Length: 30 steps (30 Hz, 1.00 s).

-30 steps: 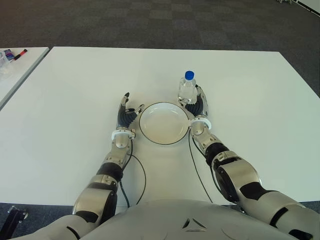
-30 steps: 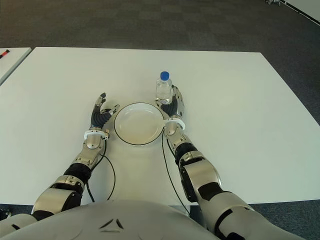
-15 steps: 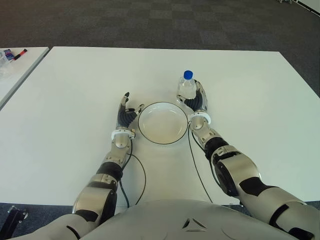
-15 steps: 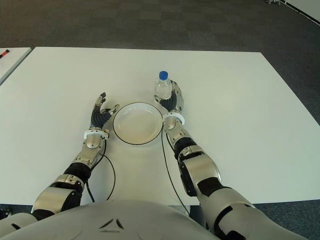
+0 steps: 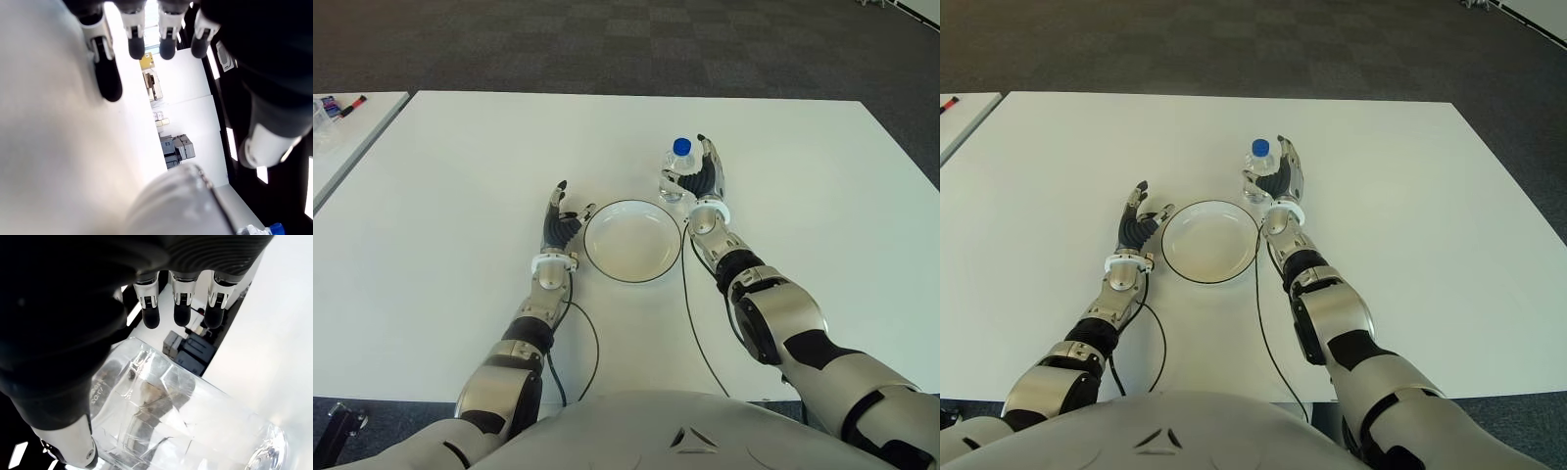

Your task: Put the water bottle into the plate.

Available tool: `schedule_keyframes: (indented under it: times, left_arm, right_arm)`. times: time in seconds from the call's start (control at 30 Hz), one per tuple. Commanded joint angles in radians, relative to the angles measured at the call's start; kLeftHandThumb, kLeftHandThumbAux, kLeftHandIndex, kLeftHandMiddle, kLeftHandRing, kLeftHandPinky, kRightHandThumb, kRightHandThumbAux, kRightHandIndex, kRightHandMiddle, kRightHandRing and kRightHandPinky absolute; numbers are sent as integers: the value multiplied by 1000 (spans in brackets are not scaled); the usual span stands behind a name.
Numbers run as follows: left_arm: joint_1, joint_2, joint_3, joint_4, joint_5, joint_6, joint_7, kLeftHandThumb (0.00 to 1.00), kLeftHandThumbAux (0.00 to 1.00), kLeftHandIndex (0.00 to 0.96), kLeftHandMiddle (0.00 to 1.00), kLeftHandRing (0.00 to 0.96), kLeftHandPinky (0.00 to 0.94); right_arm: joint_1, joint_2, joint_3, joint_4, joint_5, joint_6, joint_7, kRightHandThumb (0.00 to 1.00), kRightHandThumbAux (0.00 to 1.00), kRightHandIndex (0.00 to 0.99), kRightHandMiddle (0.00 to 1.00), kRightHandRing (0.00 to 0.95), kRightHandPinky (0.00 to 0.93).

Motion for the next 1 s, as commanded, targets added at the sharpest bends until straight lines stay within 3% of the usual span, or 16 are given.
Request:
schedule_keyframes:
  times: [0.03, 1.0]
  left_arm:
    - [68, -26, -29, 86, 12, 83, -26, 218, 634, 0, 0, 0, 0]
    - [76, -30, -31, 78, 13, 82, -21, 204, 646, 0, 0, 0, 0]
  right_arm:
    - [-16, -2, 5, 18, 1, 20, 0, 0, 821, 0, 0, 18, 88]
    - [-75, -13, 9, 63, -1, 24, 32, 0, 757, 0, 0, 6, 74]
